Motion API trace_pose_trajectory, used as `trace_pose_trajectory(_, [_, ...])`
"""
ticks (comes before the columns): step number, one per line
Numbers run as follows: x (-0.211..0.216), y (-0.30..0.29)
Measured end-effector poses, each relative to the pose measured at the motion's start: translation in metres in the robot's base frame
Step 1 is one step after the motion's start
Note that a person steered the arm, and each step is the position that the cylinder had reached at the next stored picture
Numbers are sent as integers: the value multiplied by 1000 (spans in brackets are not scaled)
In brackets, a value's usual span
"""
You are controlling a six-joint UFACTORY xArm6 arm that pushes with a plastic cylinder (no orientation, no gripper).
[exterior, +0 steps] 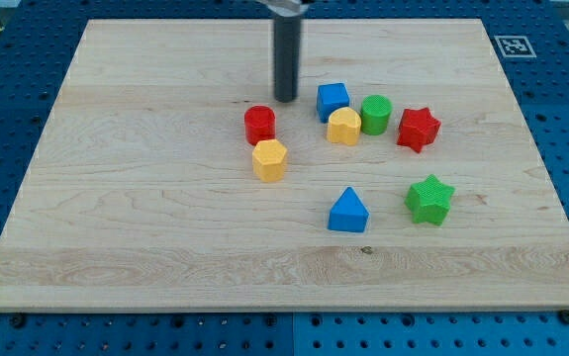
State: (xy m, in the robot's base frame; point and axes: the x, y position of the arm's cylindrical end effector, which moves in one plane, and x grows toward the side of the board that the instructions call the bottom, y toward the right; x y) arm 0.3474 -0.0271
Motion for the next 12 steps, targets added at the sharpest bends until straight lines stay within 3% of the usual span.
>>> trace_pose_trajectory(1, [48,-69])
trace_pose_trajectory(2, [70,-5])
trace_pose_trajectory(3, [57,70])
trace_pose_trajectory(5, [59,-36])
trace_pose_trajectory(6, [49,-6])
trace_pose_trajectory(7, [72,42])
trace_pose_trajectory(8, [95,49])
trace_pose_trajectory(9, [58,-38])
trace_pose_trajectory(10, [2,-80])
trace_pose_trajectory(11, [-26,-32])
trace_pose_trajectory(12, [-85,31])
